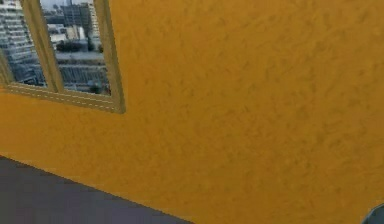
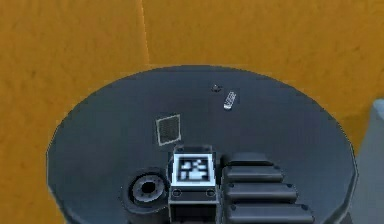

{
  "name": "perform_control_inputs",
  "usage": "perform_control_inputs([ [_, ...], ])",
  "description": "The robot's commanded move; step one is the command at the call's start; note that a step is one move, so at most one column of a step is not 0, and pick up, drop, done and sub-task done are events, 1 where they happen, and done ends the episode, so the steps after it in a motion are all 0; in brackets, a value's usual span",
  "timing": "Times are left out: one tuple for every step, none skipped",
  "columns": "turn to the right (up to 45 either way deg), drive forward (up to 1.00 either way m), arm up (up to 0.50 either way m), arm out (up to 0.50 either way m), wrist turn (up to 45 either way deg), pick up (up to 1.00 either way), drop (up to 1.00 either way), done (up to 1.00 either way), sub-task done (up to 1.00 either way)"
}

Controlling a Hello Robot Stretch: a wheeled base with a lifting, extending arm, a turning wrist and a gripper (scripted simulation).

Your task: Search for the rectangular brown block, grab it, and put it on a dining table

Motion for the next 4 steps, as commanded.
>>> perform_control_inputs([
  [0.0,0.05,0.00,0.00,0.0,0.00,0.00,0.00,0.00],
  [15.0,0.00,0.00,0.00,0.0,0.00,0.00,0.00,0.00],
  [0.0,0.20,0.00,0.00,0.0,0.00,0.00,0.00,0.00],
  [45.0,0.00,0.00,0.00,0.0,0.00,0.00,0.00,0.00],
])
